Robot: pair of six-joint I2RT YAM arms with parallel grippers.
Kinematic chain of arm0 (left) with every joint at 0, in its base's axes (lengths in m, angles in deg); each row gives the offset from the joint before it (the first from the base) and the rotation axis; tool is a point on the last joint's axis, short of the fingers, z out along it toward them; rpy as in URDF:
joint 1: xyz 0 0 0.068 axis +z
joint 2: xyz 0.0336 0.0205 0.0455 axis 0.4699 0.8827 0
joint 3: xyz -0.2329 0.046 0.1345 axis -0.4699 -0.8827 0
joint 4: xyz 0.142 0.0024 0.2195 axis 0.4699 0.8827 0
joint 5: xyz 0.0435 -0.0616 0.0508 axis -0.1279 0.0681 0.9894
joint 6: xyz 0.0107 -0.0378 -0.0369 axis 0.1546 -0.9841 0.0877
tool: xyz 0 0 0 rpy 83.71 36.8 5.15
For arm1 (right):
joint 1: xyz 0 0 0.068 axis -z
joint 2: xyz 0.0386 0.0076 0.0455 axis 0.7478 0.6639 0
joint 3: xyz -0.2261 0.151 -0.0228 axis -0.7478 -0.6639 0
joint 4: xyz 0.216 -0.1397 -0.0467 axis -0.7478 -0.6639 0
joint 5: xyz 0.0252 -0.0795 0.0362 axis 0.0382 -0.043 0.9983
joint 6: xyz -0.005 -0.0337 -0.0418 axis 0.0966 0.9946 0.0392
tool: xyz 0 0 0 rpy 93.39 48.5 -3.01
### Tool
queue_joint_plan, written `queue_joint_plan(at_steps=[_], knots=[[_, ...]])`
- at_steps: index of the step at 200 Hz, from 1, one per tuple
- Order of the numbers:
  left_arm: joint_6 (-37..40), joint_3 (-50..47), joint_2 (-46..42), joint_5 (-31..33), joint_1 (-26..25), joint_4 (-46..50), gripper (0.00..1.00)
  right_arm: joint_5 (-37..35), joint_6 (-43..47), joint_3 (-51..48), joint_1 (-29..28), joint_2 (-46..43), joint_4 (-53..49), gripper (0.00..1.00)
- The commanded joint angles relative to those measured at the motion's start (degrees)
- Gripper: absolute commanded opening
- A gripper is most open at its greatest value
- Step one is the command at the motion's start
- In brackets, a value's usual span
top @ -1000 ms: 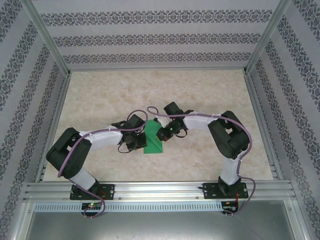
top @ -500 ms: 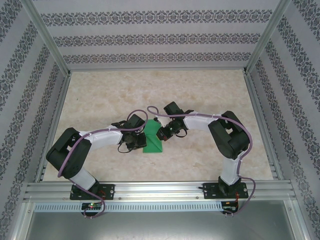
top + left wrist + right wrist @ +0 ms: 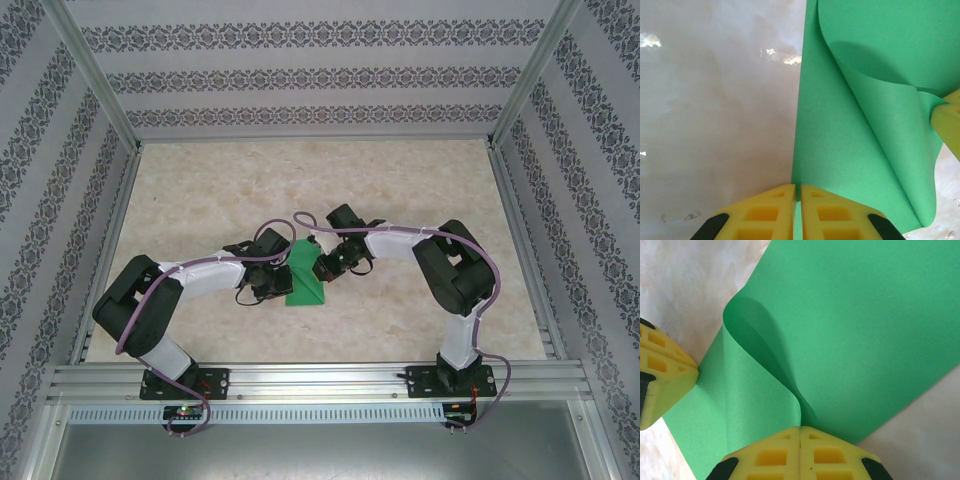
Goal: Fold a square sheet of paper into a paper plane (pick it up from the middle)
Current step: Fold the triangle a second time at the center of the table.
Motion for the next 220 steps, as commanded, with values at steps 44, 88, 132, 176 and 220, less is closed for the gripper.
queue_joint_plan(at_steps=[44,88,132,176,220], knots=[[1.28,4.61,-4.88,3.38,-0.74,5.56,0.18,-3.93,-0.07,-0.01,-0.99,2.61,-1.34,0.03],[-2.40,5.95,-8.29,4.25,-0.56,1.65,0.19,-4.47,-0.16,-0.09,-0.95,2.90,-1.54,0.03],[-7.51,5.81,-3.63,0.31,0.74,-8.37,0.17,-4.47,-0.61,-0.26,-1.06,3.05,-1.07,0.03],[-9.93,6.16,1.87,-1.58,1.37,-13.45,0.16,-4.38,-0.83,-0.27,-1.26,3.49,-1.06,0.03],[-10.49,5.23,4.23,-3.01,1.37,-17.18,0.17,-4.29,-1.13,-0.70,-1.36,3.49,-0.56,0.03]])
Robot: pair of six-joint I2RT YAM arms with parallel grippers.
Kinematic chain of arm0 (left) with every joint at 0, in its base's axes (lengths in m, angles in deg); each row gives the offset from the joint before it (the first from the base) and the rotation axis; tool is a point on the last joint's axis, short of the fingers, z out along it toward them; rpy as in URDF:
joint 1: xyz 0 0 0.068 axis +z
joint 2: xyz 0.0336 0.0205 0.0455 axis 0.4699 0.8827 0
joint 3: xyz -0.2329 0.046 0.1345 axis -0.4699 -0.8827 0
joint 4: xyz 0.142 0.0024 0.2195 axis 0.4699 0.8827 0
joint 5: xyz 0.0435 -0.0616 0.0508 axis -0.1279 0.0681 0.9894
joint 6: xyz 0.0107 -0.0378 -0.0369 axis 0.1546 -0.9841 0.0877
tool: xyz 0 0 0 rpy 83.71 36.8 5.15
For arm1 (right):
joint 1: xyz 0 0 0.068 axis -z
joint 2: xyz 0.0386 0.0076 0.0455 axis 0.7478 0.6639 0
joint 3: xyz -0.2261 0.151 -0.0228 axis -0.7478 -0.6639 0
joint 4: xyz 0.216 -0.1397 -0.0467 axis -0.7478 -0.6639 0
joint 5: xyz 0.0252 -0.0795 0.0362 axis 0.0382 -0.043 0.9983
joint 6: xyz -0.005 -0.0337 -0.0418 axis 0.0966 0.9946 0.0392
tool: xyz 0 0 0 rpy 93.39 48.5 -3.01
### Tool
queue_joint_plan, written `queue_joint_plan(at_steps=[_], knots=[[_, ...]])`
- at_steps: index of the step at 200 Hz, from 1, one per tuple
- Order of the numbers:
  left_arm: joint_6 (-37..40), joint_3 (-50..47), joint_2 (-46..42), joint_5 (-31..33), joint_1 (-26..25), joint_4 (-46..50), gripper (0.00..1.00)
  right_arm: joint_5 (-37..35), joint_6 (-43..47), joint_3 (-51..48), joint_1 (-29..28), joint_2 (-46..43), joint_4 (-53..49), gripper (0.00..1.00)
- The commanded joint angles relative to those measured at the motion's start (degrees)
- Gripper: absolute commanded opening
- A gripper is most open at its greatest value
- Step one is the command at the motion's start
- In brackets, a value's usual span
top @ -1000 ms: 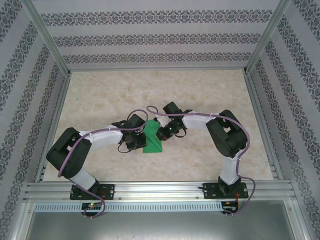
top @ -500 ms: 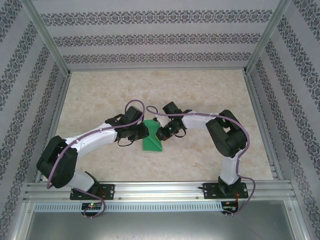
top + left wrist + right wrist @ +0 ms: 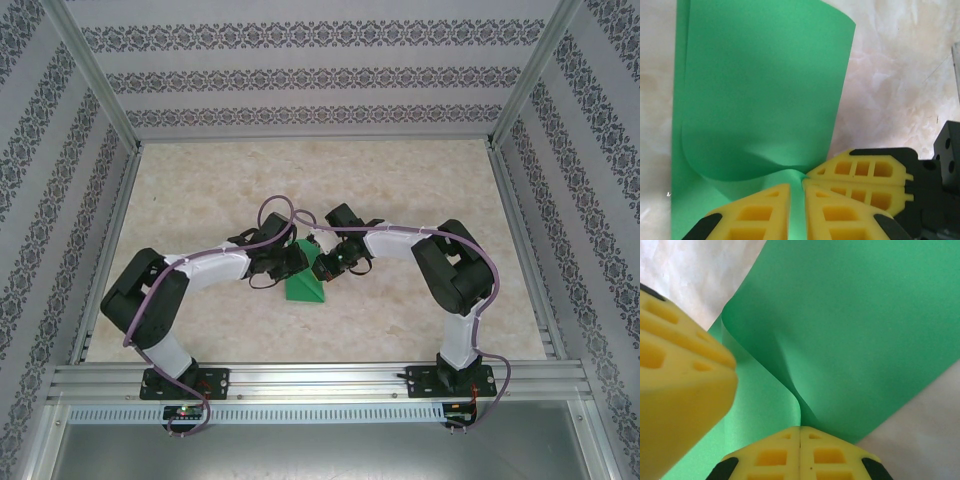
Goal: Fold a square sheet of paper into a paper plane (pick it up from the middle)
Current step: Fold the triangle a second time at the center of the table.
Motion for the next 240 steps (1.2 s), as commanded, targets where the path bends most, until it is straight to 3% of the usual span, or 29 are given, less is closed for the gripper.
queue_joint_plan(at_steps=[1,107,139,196,218,240], knots=[[-1.49,0.05,0.79,-1.69,0.43,-5.14,0.17,-3.88,0.05,-1.08,-0.88,3.10,-0.40,0.03],[0.23,-3.81,3.00,1.01,0.41,-0.56,0.15,-3.79,-0.79,-1.22,-1.09,2.66,0.13,0.05],[1.22,-3.98,3.76,1.43,0.43,0.48,0.15,-2.96,-2.69,-0.32,-0.97,0.65,0.41,0.12],[1.65,-4.24,4.71,0.96,0.34,0.03,0.13,-5.23,-10.17,0.44,2.94,-10.13,-0.89,0.36],[2.12,-4.42,4.83,0.98,0.32,0.05,0.14,-1.61,-14.64,-0.91,4.00,-14.22,-0.99,0.44],[2.27,-4.48,5.02,0.41,0.39,-0.29,0.13,6.78,-20.91,-2.94,3.59,-14.69,1.01,0.38]])
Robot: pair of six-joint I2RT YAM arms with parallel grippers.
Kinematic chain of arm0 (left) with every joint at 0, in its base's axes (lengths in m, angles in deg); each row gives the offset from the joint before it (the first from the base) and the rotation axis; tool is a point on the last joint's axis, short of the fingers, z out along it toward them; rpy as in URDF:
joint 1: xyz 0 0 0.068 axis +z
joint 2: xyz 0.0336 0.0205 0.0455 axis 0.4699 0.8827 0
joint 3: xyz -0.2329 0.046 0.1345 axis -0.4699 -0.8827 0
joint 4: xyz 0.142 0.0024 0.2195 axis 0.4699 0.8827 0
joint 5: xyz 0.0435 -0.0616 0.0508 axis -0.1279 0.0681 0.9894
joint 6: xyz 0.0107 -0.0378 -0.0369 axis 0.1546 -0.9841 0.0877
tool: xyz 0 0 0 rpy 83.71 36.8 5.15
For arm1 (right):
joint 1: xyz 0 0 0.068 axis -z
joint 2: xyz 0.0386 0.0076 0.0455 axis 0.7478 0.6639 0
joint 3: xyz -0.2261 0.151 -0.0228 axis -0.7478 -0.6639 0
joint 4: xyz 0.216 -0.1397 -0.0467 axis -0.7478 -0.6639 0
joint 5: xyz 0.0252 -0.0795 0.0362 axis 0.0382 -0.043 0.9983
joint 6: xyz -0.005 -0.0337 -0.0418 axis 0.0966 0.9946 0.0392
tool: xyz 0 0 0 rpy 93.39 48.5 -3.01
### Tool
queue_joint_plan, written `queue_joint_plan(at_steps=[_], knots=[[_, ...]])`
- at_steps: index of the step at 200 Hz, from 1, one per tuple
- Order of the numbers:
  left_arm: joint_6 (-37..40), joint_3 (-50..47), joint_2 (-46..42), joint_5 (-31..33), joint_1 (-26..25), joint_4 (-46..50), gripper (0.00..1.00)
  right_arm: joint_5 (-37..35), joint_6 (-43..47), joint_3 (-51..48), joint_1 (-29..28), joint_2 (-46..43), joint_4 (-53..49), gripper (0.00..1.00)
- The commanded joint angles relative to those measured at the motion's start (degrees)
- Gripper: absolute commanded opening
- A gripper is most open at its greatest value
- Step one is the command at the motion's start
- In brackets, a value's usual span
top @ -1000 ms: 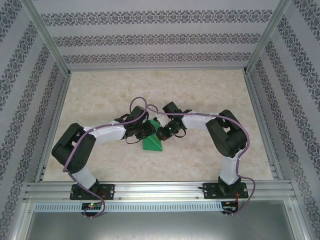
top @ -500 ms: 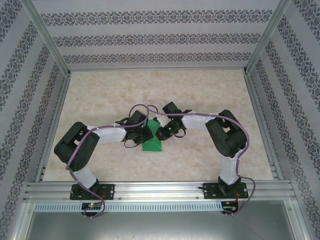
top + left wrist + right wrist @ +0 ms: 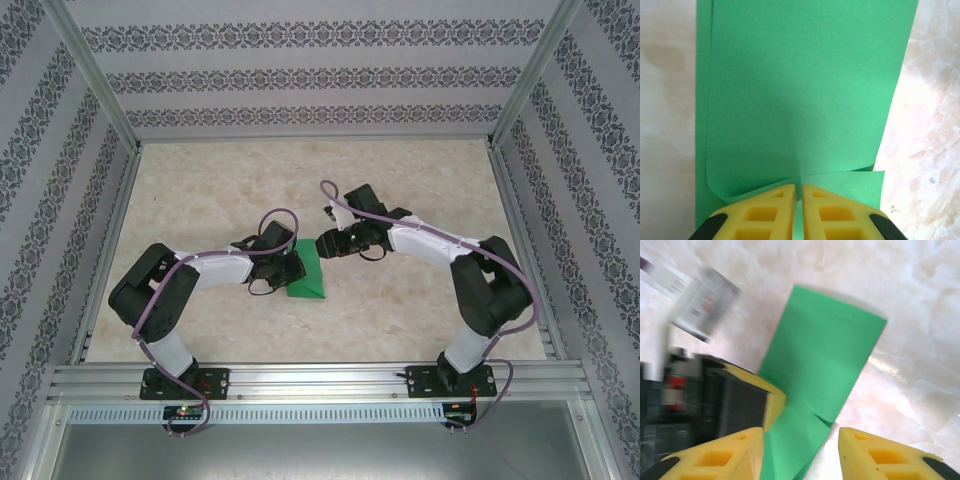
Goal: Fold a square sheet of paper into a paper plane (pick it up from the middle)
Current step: Fold the triangle a second time at the center of the table.
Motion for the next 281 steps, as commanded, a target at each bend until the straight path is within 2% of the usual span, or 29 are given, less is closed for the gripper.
queue_joint_plan(at_steps=[1,14,33,63,96,138,183,205,281], knots=[[1.81,-1.32,2.20,0.63,0.32,2.02,0.13,8.93,-8.66,-2.63,-0.73,-0.86,1.82,0.37],[1.81,-1.45,2.29,0.42,0.27,1.78,0.13,13.47,-12.76,-4.25,-2.17,-0.07,4.95,0.25],[1.92,-1.45,2.29,0.22,0.34,1.69,0.13,14.65,-17.20,-6.44,-4.70,0.72,8.03,0.10],[2.19,-1.36,2.21,0.22,0.34,1.99,0.13,15.36,-20.35,-8.61,-6.13,3.32,10.51,0.04],[2.58,-1.41,2.29,-0.10,0.34,1.89,0.13,17.68,-20.38,-7.77,-6.61,6.96,10.00,0.03],[3.15,-0.83,2.20,-0.13,0.34,2.78,0.13,16.56,-20.40,-7.49,-5.99,9.03,8.86,0.03],[3.49,-0.82,2.33,-0.20,0.26,2.70,0.13,17.92,-21.32,-7.13,-5.45,7.60,8.67,0.04],[3.64,-0.75,2.36,-0.23,0.33,2.72,0.13,16.42,-20.50,-5.81,-5.05,6.48,6.14,0.05],[3.96,-1.16,2.41,-0.34,0.32,2.53,0.13,15.68,-20.79,-6.54,-4.63,10.60,5.68,0.05]])
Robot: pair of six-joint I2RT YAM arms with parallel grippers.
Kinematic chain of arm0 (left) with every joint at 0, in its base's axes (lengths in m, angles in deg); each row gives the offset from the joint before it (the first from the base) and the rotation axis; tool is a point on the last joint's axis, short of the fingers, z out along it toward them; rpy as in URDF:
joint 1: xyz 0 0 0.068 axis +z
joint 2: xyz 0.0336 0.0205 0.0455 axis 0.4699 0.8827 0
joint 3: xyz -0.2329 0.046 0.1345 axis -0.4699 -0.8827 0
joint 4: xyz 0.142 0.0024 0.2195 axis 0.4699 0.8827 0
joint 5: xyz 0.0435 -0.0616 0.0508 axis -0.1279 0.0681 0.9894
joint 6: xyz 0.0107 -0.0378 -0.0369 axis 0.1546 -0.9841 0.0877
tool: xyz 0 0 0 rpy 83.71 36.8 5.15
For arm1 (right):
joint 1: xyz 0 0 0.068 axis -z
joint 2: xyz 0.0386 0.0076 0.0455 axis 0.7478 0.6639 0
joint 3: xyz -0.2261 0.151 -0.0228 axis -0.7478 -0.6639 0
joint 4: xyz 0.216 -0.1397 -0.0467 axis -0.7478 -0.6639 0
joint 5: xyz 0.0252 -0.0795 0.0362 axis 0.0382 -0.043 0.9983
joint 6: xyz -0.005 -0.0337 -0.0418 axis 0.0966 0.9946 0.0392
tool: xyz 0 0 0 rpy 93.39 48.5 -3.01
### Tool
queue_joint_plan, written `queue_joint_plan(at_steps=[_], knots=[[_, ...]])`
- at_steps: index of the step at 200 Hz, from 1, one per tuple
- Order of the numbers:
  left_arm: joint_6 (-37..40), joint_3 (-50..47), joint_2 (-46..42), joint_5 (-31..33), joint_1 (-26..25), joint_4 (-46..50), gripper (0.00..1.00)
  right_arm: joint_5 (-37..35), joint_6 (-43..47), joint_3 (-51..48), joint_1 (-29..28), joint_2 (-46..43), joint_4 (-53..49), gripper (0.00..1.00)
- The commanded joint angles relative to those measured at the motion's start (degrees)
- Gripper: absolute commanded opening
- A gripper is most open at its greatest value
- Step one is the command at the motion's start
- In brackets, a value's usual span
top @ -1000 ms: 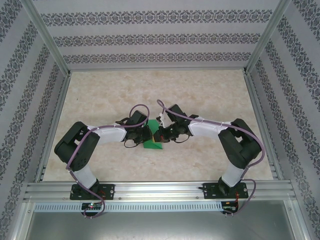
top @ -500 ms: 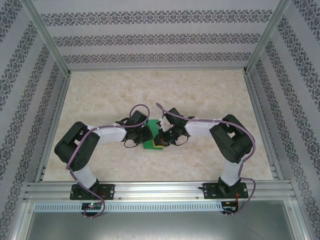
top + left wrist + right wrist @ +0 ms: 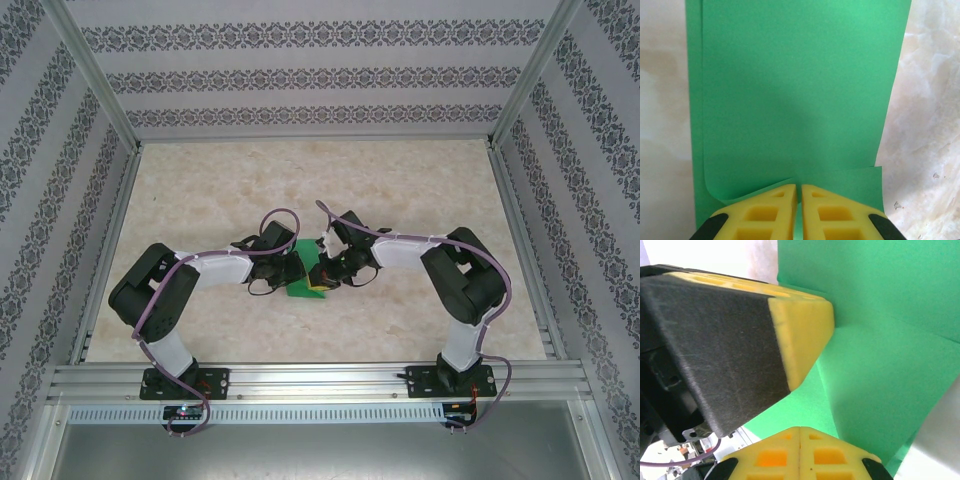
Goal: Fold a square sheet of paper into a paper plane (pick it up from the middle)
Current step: Fold the triangle a second time at the center of the table.
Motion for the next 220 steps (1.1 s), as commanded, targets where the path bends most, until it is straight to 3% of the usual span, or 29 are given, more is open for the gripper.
queue_joint_plan(at_steps=[1,138,220], knots=[[1.41,-1.13,2.37,0.09,0.33,2.61,0.13,-0.33,-0.27,0.01,0.29,1.83,-0.52,0.05],[1.22,-2.17,2.22,0.54,0.22,2.29,0.13,-2.23,1.51,-5.44,-0.05,4.21,-1.08,0.07],[-0.09,-4.81,2.29,1.71,0.25,0.94,0.06,-2.50,2.50,-8.72,-1.07,1.45,-2.32,0.08]])
